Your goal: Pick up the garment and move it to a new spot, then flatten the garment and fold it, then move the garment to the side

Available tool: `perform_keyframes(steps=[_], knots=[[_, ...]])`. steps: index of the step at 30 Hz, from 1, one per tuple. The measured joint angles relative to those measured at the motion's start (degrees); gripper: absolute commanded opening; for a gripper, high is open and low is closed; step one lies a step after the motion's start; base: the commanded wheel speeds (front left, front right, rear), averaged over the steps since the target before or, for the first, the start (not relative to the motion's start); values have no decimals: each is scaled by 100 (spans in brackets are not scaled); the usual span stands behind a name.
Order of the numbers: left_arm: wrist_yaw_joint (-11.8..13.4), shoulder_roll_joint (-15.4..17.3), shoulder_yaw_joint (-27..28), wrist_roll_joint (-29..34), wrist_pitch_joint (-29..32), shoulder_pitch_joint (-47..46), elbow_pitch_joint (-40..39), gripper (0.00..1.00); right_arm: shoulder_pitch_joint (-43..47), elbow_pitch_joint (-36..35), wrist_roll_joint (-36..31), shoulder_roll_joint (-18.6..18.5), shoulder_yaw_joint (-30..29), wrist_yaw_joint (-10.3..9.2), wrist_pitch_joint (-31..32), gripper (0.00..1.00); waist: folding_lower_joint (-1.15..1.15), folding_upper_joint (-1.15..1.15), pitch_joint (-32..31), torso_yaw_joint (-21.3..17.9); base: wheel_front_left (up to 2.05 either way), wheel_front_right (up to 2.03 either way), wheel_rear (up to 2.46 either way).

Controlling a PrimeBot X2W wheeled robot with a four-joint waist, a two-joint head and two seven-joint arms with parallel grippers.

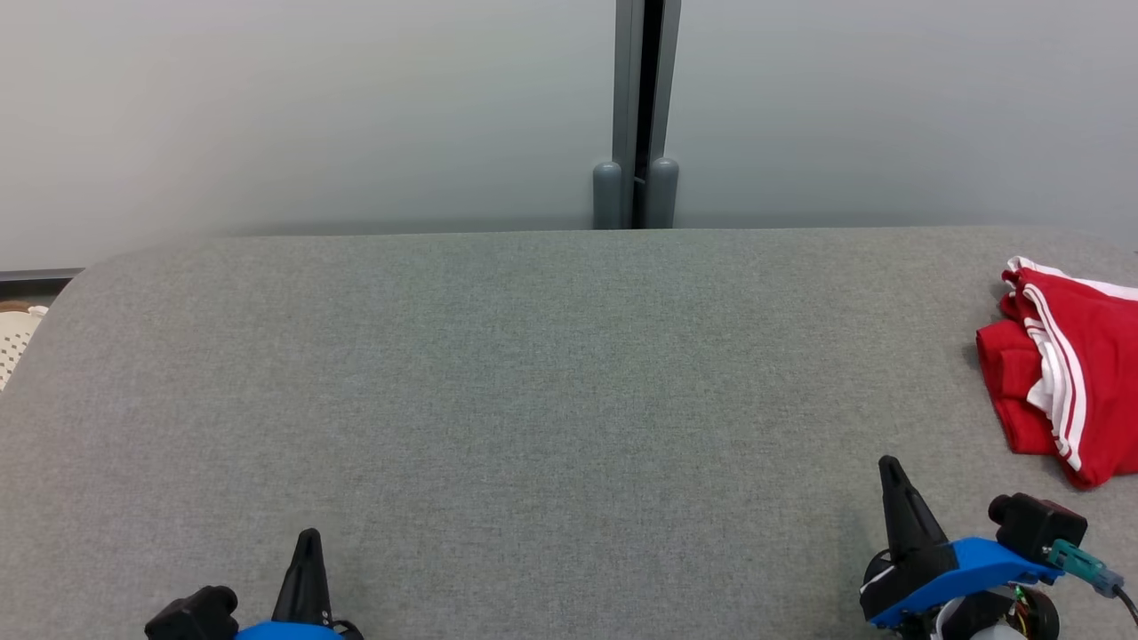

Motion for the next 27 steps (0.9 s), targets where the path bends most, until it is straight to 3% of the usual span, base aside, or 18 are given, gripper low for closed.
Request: perform_keyframes(steps=[27], knots=[[-73,-1,308,-2132,589,-214,-403,0,121,-621,2260,-2,-165,0,583,0,0,0,-17,38,0,0,0]])
